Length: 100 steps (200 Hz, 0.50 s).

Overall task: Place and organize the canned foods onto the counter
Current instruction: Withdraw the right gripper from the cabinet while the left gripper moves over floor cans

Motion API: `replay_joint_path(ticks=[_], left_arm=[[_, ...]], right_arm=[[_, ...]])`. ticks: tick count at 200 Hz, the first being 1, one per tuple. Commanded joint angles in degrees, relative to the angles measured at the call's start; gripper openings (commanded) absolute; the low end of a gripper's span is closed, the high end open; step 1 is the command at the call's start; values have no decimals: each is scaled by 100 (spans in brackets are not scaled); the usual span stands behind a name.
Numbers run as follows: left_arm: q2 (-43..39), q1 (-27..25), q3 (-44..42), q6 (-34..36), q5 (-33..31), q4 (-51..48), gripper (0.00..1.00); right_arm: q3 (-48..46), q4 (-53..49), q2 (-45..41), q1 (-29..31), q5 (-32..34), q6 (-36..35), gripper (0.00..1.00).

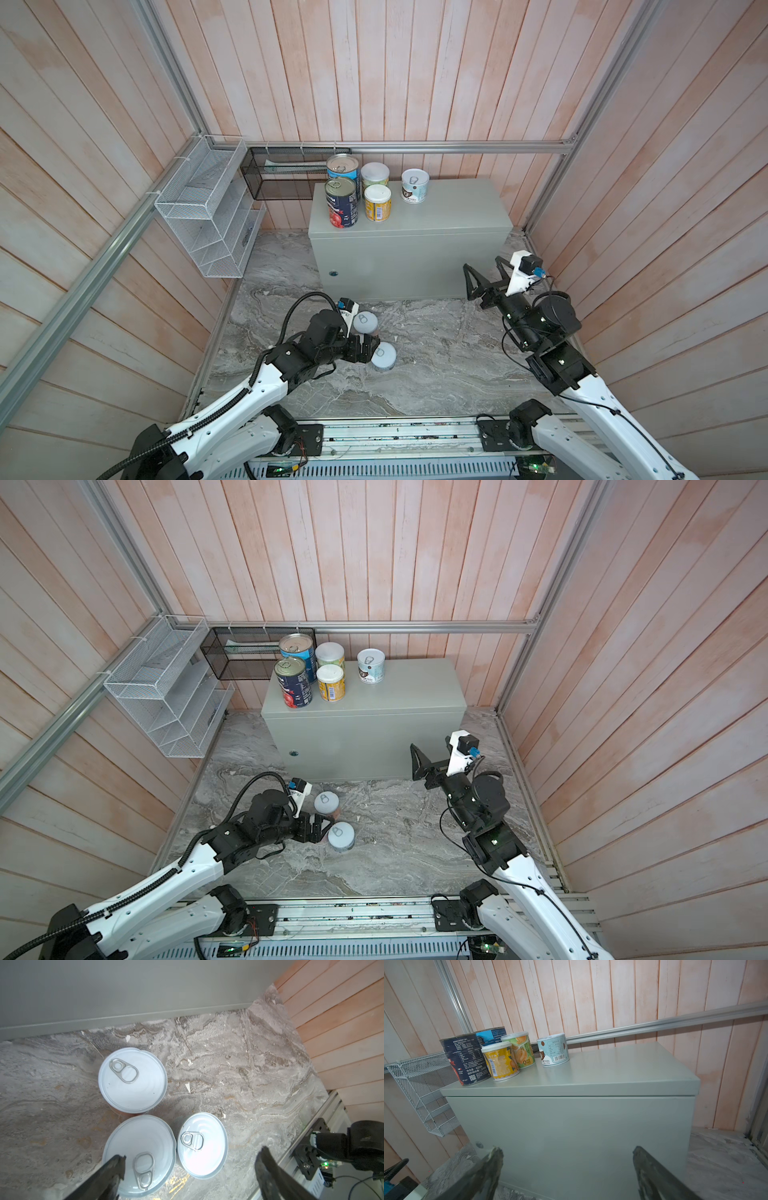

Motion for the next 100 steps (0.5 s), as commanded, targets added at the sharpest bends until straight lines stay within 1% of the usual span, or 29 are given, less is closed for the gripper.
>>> replay_joint_path(ticks=[1, 19, 46, 75, 100], left_arm=[[71, -219, 24, 68, -265, -94, 100], [83, -383, -22, -75, -375, -83, 100], [30, -596, -73, -358, -521, -135, 100], [17, -826, -90, -632, -634, -210, 100], [99, -987, 36, -855, -798, -562, 100]], right_arm=[[-260, -557, -340, -9, -211, 617, 97], [-380, -557, -389, -11, -442, 831, 98], [-538, -473, -107, -11, -630, 995, 98], [-753, -27, 219, -9, -847, 1103, 97], [-796, 210, 473, -9, -951, 1157, 97]])
